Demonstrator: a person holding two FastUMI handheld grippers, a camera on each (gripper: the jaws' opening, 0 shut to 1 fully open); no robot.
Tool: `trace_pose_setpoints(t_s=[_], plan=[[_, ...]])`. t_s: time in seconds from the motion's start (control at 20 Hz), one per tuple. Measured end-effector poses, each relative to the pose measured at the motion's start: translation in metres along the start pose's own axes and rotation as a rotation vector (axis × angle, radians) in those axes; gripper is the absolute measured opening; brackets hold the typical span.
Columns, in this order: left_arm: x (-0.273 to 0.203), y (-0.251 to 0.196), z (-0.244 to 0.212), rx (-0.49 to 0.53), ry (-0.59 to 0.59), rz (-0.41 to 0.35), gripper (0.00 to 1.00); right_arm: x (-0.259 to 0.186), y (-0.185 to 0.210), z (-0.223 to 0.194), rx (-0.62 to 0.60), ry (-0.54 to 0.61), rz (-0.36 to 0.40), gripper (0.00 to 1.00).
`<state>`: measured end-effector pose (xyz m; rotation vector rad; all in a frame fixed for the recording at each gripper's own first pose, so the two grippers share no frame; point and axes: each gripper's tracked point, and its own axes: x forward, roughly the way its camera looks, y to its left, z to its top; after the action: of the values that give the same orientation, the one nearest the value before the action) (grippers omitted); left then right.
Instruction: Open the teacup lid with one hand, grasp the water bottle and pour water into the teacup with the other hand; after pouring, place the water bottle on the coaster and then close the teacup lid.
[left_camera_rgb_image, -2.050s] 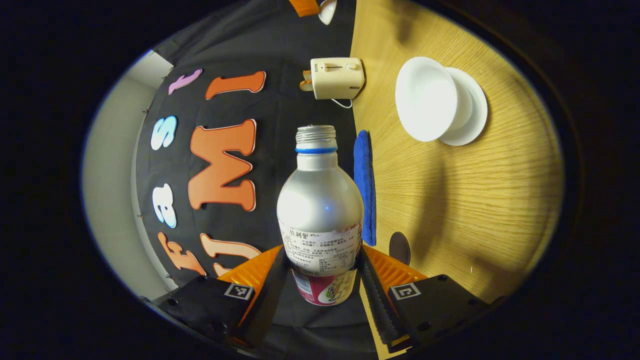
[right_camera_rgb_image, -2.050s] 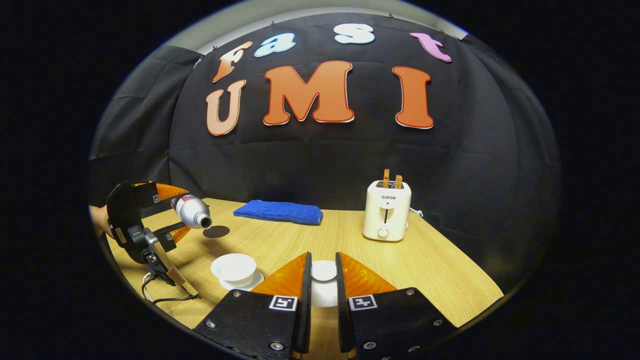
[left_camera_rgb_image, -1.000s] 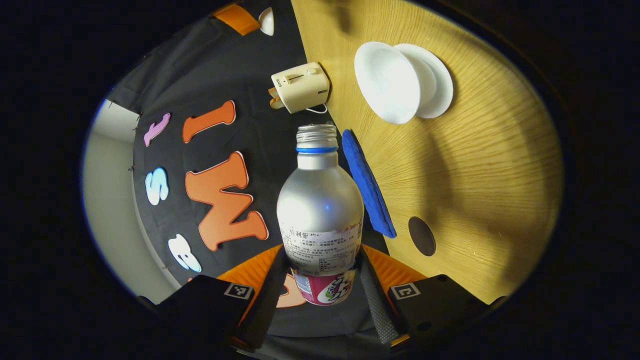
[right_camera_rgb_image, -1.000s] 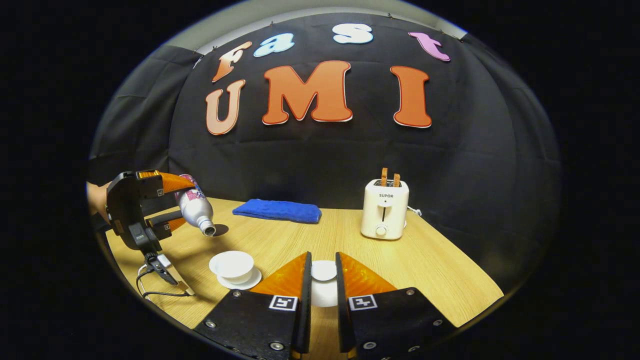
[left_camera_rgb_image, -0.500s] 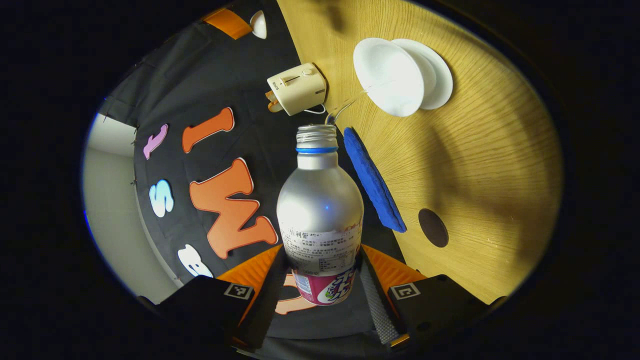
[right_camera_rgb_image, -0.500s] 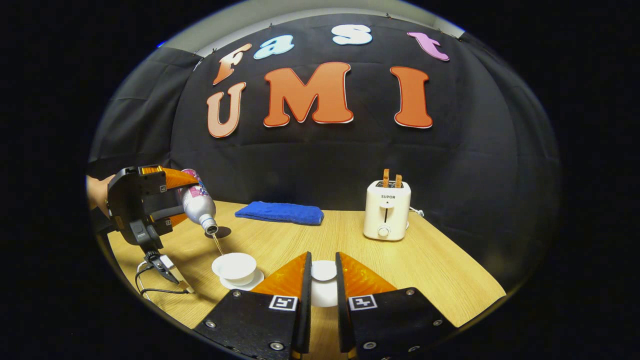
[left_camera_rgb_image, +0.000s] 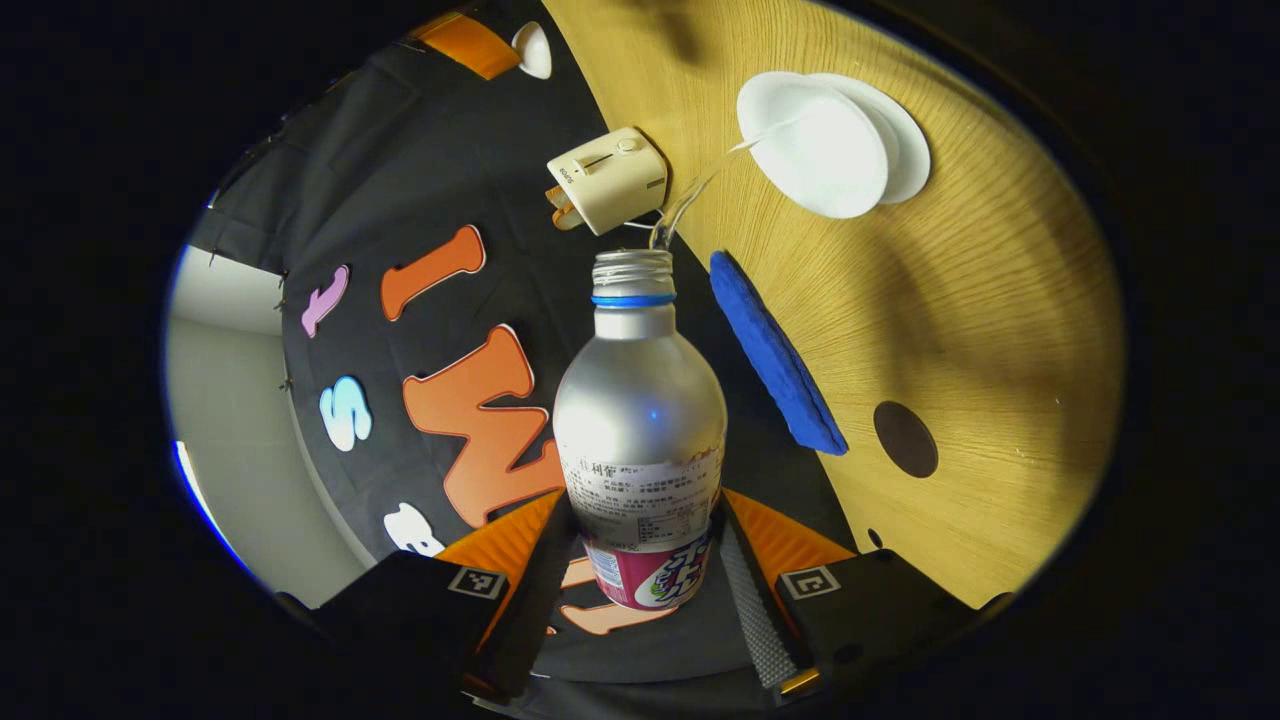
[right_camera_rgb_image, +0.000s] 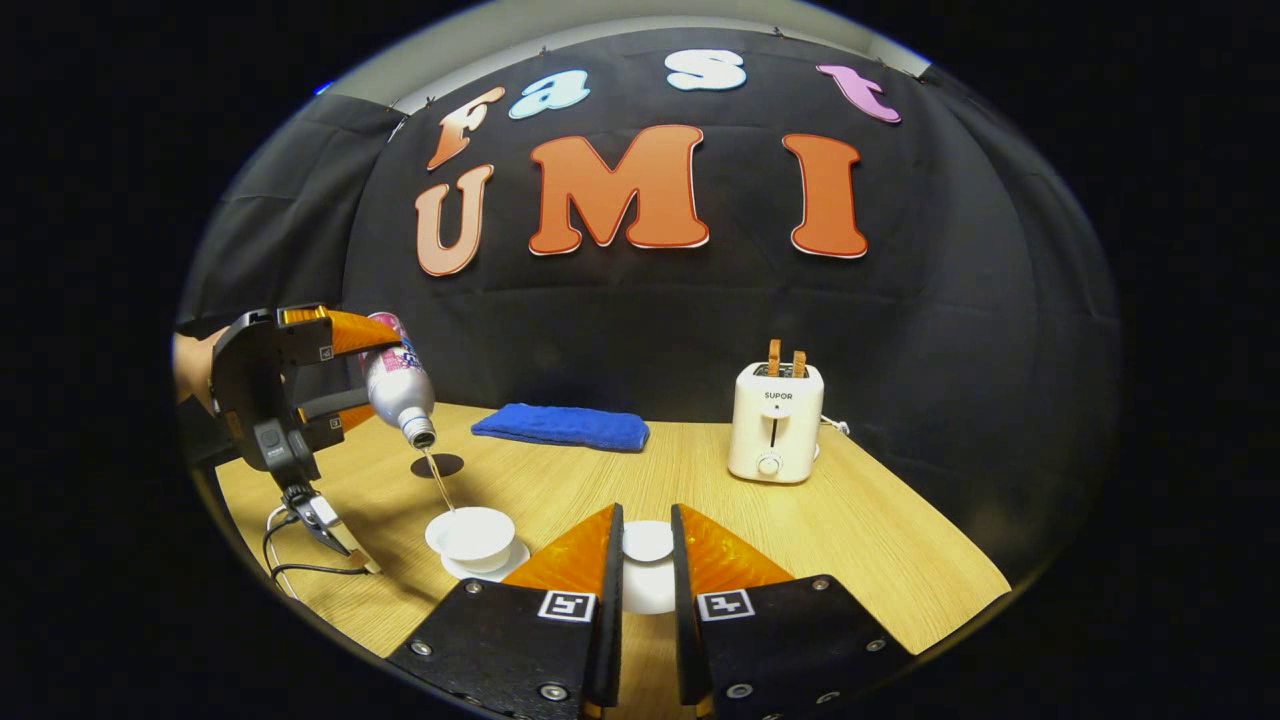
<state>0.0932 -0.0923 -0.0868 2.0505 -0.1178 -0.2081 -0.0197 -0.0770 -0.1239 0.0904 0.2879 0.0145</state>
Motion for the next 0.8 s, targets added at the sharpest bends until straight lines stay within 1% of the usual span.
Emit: trace_pose_setpoints(t_s=[0.05, 0.2, 0.25, 0.3, 0.35, 0.4, 0.45, 0.65, 0.7, 0.75, 0.8], plan=[[0.0, 0.0006, -0.0017, 0.005, 0.003, 0.004, 0.82, -0.0008, 0.0, -0.0011, 0.001, -0.001, 0.0, 0.23], [0.0017, 0.0056, -0.0037, 0.008, 0.004, 0.013, 0.82, -0.0005, 0.0007, -0.0014, 0.0, 0.003, 0.001, 0.23], [0.0013, 0.0056, -0.0044, 0.005, 0.005, 0.011, 0.84, -0.0001, 0.002, -0.0026, -0.002, 0.01, 0.004, 0.23], [0.0009, 0.0049, -0.004, 0.011, 0.004, 0.012, 0.82, -0.0005, 0.001, -0.0038, -0.005, 0.011, -0.002, 0.23], [0.0001, 0.0055, -0.0033, 0.019, 0.001, 0.013, 0.87, -0.0001, 0.0007, -0.0054, -0.009, 0.015, -0.003, 0.23], [0.0005, 0.0052, -0.0032, 0.027, 0.001, 0.013, 0.87, -0.0005, 0.0016, -0.0066, -0.01, 0.016, -0.002, 0.23], [-0.0007, 0.0059, -0.0023, 0.033, -0.001, 0.013, 0.84, -0.0008, 0.0022, -0.0071, -0.01, 0.017, -0.001, 0.23], [-0.0012, 0.0075, 0.0, 0.057, -0.014, 0.021, 0.84, -0.0014, 0.0038, -0.007, -0.015, 0.012, 0.0, 0.23], [-0.0012, 0.007, 0.0003, 0.063, -0.017, 0.024, 0.82, -0.001, 0.004, -0.0066, -0.016, 0.011, 0.0, 0.23], [-0.0015, 0.0084, 0.0013, 0.069, -0.023, 0.026, 0.84, -0.0017, 0.0048, -0.0059, -0.014, 0.008, 0.001, 0.23], [-0.0011, 0.0084, 0.0013, 0.075, -0.025, 0.027, 0.84, -0.0025, 0.0043, -0.0047, -0.011, 0.004, 0.0, 0.23]])
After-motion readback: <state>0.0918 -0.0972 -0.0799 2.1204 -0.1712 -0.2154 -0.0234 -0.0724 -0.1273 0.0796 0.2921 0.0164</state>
